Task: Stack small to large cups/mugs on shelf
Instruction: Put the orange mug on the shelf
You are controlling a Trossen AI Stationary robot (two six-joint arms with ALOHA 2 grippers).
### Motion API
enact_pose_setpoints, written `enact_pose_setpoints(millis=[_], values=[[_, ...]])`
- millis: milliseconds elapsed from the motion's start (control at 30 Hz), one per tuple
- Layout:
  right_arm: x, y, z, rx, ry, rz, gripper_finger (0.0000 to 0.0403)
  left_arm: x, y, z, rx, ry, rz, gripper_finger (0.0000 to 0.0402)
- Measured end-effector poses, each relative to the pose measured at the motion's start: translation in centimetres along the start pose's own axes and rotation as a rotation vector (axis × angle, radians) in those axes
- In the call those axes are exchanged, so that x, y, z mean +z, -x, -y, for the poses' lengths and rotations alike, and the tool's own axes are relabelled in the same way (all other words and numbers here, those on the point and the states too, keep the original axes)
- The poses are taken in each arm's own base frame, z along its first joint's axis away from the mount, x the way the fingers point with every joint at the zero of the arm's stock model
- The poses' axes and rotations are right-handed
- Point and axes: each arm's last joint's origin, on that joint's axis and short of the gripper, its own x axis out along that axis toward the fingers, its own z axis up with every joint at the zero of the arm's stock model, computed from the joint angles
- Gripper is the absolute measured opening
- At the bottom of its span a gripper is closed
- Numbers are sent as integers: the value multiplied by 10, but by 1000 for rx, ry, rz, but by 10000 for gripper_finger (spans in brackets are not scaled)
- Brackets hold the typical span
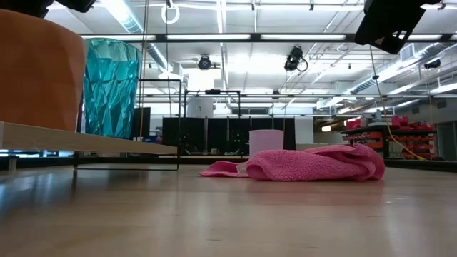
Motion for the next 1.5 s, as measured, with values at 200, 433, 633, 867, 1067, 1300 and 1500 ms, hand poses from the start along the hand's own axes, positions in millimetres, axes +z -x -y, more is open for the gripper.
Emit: enact_pose_setpoints(millis=[200, 433, 633, 867, 1067, 1300, 1500], values=[[0, 0, 0, 0, -1, 1, 9, 0, 0, -1, 9, -5, -4, 20], [0, 0, 0, -1, -1, 0, 11, -1, -1, -3, 30, -5, -14, 58], [0, 0, 0, 0, -1, 1, 11, 0, -1, -3, 33, -4, 6, 64], [0, 0, 0, 0, 1, 1, 11, 1, -1, -3, 36, -19, 41, 65], [0, 0, 0, -1, 3, 0, 12, 8, -2, -2, 30, -50, 56, 57], [1, 0, 1, -3, -1, 2, 12, 20, -4, 1, -14, -80, 77, 34], [1, 0, 1, -4, -3, 2, 11, 22, -5, -1, 8, -99, 62, 30]])
